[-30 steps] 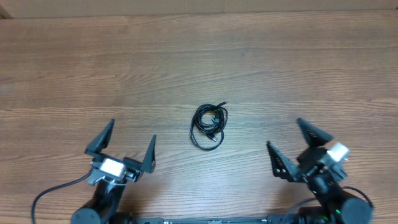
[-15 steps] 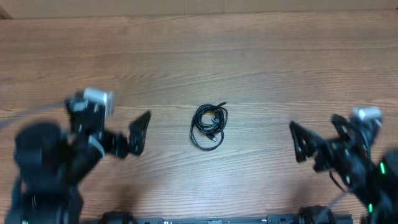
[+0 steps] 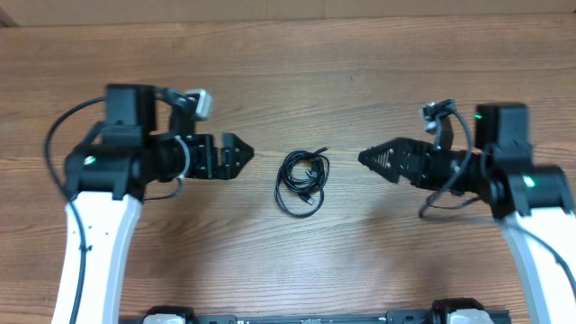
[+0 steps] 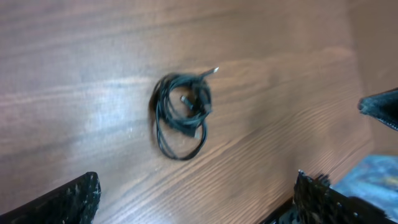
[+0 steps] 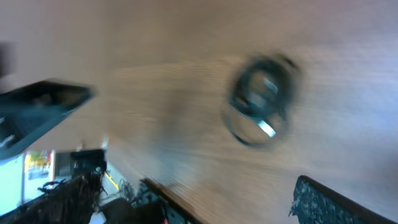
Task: Untangle cables
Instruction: 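Raise both arms and move grippers toward the black cable bundle, then lower the left gripper onto the cable bundle and grasp a strand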
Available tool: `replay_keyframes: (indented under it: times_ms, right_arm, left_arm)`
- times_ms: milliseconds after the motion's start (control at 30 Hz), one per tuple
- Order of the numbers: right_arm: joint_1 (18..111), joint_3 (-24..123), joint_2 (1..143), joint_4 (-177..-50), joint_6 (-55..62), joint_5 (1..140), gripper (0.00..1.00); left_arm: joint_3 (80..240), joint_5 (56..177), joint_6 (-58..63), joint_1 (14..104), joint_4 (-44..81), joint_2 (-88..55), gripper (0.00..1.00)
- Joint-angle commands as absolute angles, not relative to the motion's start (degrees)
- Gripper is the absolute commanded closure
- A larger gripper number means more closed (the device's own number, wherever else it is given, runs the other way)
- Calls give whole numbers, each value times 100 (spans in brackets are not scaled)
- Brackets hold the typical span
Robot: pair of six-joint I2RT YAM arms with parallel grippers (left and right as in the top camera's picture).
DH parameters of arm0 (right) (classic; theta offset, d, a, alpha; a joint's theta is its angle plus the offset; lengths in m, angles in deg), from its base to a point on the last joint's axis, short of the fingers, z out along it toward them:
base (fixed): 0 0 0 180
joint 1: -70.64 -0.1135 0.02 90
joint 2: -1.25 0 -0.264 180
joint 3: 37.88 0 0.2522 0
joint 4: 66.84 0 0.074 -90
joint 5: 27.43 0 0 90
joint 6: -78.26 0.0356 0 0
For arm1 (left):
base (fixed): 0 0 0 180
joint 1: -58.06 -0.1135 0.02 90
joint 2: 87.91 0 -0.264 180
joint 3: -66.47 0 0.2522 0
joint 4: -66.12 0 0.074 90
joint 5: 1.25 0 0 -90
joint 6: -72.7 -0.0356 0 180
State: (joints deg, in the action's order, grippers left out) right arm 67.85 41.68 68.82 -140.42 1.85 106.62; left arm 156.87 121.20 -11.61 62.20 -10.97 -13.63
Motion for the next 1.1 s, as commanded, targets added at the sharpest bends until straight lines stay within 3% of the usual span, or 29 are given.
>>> replay_keyframes:
  times_ms: [0, 167, 433, 767, 1067]
  right_arm:
    - [6514, 4297, 7360, -14413, 1230, 8835, 0]
    - [6000, 4297, 7815, -14503, 1251, 8280, 0]
    - [5725, 4297, 8276, -14112, 1251, 8321, 0]
    - [5718, 4297, 8302, -13766, 1251, 8695, 0]
    - [5718, 4297, 8302, -13677, 1251, 8708, 0]
  left_arm:
    - [15785, 11245, -767, 6773, -1130, -1105, 0]
    - [15785, 10771, -656, 7309, -848, -620, 0]
    - [15785, 10756, -125, 7420, -527, 462, 0]
    - [15785, 11630, 487, 7503, -339, 1964, 0]
    - [15785, 11988, 610, 7707, -33, 2692, 18]
